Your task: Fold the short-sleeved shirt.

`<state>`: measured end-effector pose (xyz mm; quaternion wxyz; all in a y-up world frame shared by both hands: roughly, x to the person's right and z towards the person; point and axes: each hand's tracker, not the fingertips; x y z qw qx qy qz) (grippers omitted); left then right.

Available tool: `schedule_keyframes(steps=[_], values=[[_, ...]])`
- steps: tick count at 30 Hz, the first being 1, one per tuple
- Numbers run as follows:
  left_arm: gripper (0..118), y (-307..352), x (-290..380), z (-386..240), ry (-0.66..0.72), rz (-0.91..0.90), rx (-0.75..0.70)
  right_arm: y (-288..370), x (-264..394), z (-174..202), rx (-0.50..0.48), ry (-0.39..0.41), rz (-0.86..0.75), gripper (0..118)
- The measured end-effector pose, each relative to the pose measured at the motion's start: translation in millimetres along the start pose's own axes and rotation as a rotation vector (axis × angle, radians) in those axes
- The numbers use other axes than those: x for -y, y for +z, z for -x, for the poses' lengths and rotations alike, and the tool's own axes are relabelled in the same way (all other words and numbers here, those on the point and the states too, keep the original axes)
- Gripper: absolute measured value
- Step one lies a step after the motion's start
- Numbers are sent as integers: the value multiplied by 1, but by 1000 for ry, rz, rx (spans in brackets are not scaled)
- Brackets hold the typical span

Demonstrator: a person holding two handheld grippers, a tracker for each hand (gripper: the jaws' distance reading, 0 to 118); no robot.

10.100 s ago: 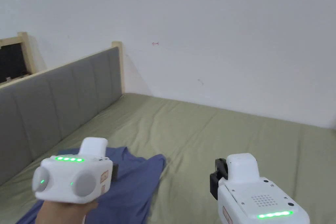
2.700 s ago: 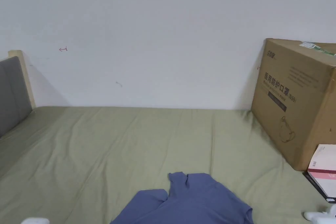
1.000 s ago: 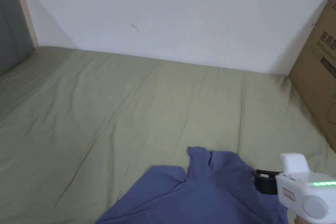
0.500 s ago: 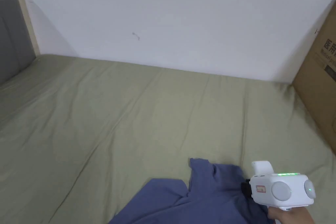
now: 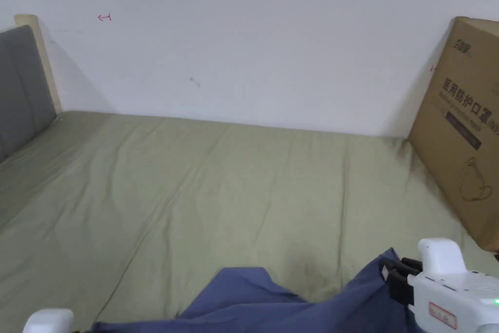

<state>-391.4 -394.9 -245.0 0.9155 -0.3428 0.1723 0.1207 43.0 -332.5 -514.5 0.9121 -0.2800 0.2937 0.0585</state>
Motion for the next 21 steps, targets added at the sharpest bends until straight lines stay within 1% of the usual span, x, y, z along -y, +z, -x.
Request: schedule_keyframes(steps=[4,8,11,12,14,16,19,21], values=[[3,16,-50,-4,19,-121,45,50,-42,-12,21,-27,-116,2],[3,47,-129,-20,4,-276,74,96,-116,-32,29,-63,-241,2],[3,61,-186,-24,-5,-367,90,118,-173,-46,59,-76,-329,2],[3,66,-208,-27,-11,-391,105,127,-191,-40,63,-67,-365,2],[3,71,-245,-32,-22,-442,91,133,-224,-45,87,-62,-405,2],[3,78,-280,-37,-35,-484,82,137,-253,-51,73,-87,-446,2],[3,83,-330,-46,-73,-525,69,139,-293,-52,90,-88,-496,2],[3,84,-359,-51,-99,-551,34,135,-317,-56,83,-98,-523,2]])
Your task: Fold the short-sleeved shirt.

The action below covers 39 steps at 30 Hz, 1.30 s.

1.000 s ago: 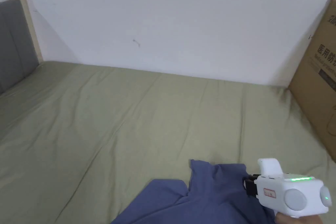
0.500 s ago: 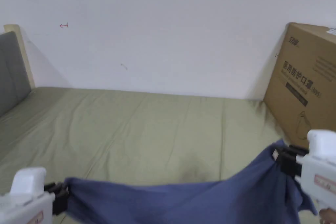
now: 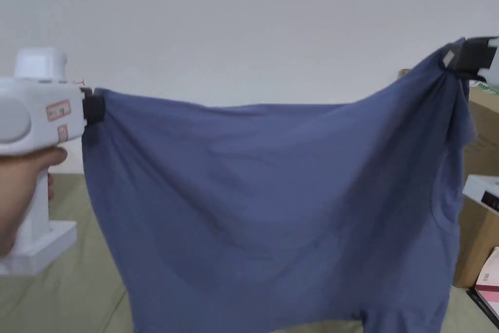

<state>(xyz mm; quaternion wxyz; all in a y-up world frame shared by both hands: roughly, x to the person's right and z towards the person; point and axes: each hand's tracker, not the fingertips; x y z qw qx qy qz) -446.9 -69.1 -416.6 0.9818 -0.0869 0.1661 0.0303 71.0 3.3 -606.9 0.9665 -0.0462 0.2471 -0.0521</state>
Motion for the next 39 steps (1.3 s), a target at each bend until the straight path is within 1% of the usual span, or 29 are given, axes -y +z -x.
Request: schedule_keyframes(steps=[1,4,8,9,13,16,18,20,23,26,29,30,32,33,34,37,39], values=[[3,-6,-11,-5,-27,-15,-16,-7,-8,1,-3,-12,-12,2],[3,-26,-31,-6,-49,-31,-38,-32,-19,2,7,-22,-25,2],[3,-56,-34,-12,-98,-31,-96,-74,-4,1,58,-6,9,2],[3,-71,-29,-8,-113,-17,-114,-85,5,0,81,10,26,2],[3,-106,13,-9,-118,54,-139,-119,53,-8,127,32,93,2],[3,-126,57,-8,-86,133,-156,-135,94,-14,155,24,137,2],[3,-111,76,-19,-63,130,-154,-135,111,-18,155,-6,140,2],[3,-106,86,-20,-55,127,-146,-132,120,-19,154,7,132,2],[3,-85,92,-22,-39,115,-136,-115,127,-22,130,52,113,2],[3,-55,96,-22,-31,102,-115,-86,131,-26,109,35,102,2],[3,-14,106,-23,-28,87,-84,-40,140,-26,111,43,90,2],[3,5,113,-24,-20,84,-73,-21,146,-27,103,25,92,2],[3,40,129,-27,-24,92,-53,17,161,-29,103,6,123,2],[3,49,142,-17,-24,97,-48,37,173,-29,95,-3,138,2],[3,65,153,-17,-26,108,-41,54,184,-29,87,4,178,2],[3,115,204,-15,-29,186,-7,109,234,-29,79,21,282,2],[3,143,245,-16,-23,274,20,138,278,-29,73,8,381,2]])
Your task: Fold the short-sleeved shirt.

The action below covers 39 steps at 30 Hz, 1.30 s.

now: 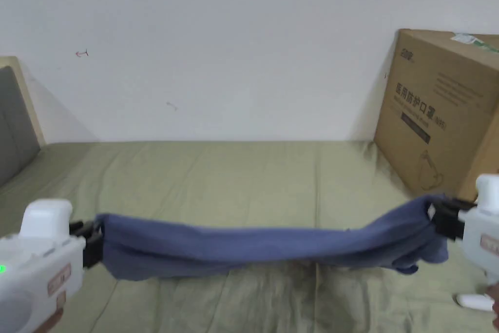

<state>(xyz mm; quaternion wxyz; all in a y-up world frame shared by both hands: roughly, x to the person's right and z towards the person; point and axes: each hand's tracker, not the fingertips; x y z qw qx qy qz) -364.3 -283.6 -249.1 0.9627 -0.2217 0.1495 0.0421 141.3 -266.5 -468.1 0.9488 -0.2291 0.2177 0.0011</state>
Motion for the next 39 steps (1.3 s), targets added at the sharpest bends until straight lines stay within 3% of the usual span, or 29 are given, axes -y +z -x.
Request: schedule_keyframes(steps=[5,9,10,11,12,13,14,17,18,21,23,24,25,26,27,30,33,34,35,36,37,39], values=[[3,5,127,-1,58,296,6,-10,138,-11,24,-71,327,2],[5,-19,203,6,83,552,-34,-36,216,-19,110,-103,608,5],[18,-14,208,0,81,550,-40,-39,222,-22,130,-114,616,17],[52,-12,210,1,85,505,-46,-38,222,-25,119,-119,587,50],[109,-11,207,2,106,488,-39,-36,221,-28,116,-125,577,104],[118,-8,202,3,118,466,-39,-34,216,-30,109,-137,555,118],[111,-5,197,4,112,438,-47,-29,207,-32,101,-152,513,117],[113,18,171,-3,65,330,-83,-4,181,-29,95,-147,408,117],[113,46,155,-18,47,149,-58,11,169,-26,85,-114,342,117],[114,80,134,-32,37,-49,-42,49,137,-6,24,-89,100,116],[107,96,128,-39,3,-157,-49,71,124,8,15,-59,-40,111],[76,102,126,-44,-23,-180,-72,82,142,13,23,-40,-109,92],[29,107,127,-47,-39,-201,-90,89,143,17,16,-33,-149,62],[1,114,128,-52,-43,-211,-96,96,144,22,-8,-30,-174,25],[1,117,130,-52,-32,-193,-90,100,147,25,-24,-29,-187,10],[1,117,140,-51,-16,-149,-119,104,153,38,11,20,-180,10],[1,110,152,-33,33,-25,-94,101,159,37,-30,20,-147,10],[10,106,156,-26,27,-6,-100,101,161,38,-25,23,-145,10],[41,101,161,-21,26,43,-101,101,164,39,-21,28,-144,10],[100,94,167,-14,40,109,-94,103,164,39,-27,34,-141,10],[118,87,172,-8,52,159,-83,102,165,40,-21,34,-129,10],[107,59,188,9,84,328,-41,98,168,38,-16,18,-103,10]])
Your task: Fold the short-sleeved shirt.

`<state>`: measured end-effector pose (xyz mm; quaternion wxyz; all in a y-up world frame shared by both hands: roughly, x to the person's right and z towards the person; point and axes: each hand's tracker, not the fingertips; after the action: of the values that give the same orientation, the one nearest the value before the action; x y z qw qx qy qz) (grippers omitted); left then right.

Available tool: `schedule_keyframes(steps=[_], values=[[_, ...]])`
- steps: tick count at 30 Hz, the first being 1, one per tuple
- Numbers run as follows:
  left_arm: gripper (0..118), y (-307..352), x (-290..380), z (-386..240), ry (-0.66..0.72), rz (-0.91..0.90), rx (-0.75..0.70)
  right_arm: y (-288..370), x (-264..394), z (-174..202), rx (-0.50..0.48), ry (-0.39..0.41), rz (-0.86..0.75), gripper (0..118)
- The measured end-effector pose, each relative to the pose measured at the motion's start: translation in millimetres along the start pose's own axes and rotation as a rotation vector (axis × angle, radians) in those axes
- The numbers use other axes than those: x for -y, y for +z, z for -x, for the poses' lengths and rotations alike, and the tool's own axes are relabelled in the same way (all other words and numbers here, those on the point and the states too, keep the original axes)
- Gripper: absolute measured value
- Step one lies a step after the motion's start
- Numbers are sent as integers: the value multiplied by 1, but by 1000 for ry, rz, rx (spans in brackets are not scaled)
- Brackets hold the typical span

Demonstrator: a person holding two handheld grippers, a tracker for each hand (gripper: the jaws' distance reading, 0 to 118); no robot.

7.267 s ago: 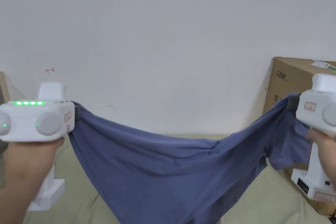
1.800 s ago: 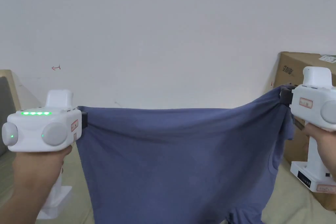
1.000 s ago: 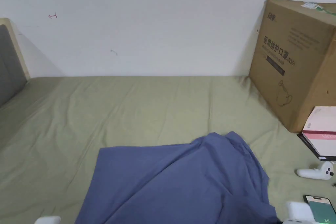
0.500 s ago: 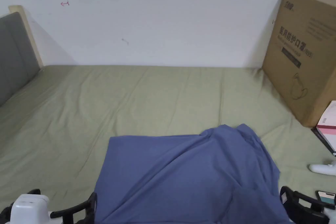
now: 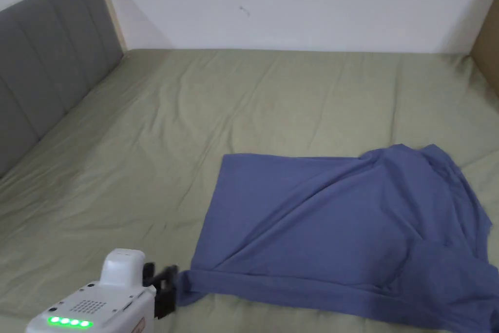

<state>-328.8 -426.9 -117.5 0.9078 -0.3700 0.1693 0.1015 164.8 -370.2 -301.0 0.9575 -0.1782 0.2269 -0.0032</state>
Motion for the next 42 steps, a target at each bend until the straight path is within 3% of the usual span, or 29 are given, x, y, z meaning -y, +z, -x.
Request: schedule_keyframes(steps=[4,5,6,9,10,13,14,16,17,20,21,23,24,25,26,27,30,32,42], values=[[102,-45,11,3,-36,45,-1,-8,5,-5,19,-8,54,10],[92,-58,10,3,-38,107,-7,-9,5,-4,23,-2,67,10],[65,-61,8,-2,-43,110,-1,-10,5,-6,25,4,77,10],[37,-74,2,-8,-37,113,4,-16,5,-12,62,27,134,10],[10,-77,0,-9,-34,116,8,-19,5,-16,74,28,161,10],[3,-86,-4,-12,-31,126,1,-33,10,-33,123,32,264,11],[3,-90,-4,-13,-30,136,-4,-39,13,-39,133,33,312,19],[3,-95,0,-7,-9,179,25,-53,20,-48,156,29,414,93],[3,-93,0,-7,-12,169,21,-61,26,-54,139,19,487,116],[3,-75,-5,-18,-8,149,19,-79,43,-63,69,-46,605,118],[3,-71,-7,-18,-4,141,22,-82,46,-63,61,-2,611,118],[3,-70,-7,-11,-6,133,17,-101,51,-63,92,22,656,116],[3,-68,-8,-10,-9,132,13,-109,55,-62,103,43,702,103],[3,-67,-8,-10,-10,127,14,-111,59,-61,108,38,704,68],[3,-66,-9,-10,-13,120,17,-118,62,-62,110,32,700,19],[3,-66,-9,-12,-16,120,15,-124,64,-64,116,20,724,4],[2,-66,-9,-15,-46,128,1,-123,67,-70,124,-64,728,4],[1,-61,-12,-19,-60,141,9,-117,63,-74,72,-116,696,4],[1,-31,-67,-10,-135,92,34,-85,-16,-74,53,-98,592,4]])
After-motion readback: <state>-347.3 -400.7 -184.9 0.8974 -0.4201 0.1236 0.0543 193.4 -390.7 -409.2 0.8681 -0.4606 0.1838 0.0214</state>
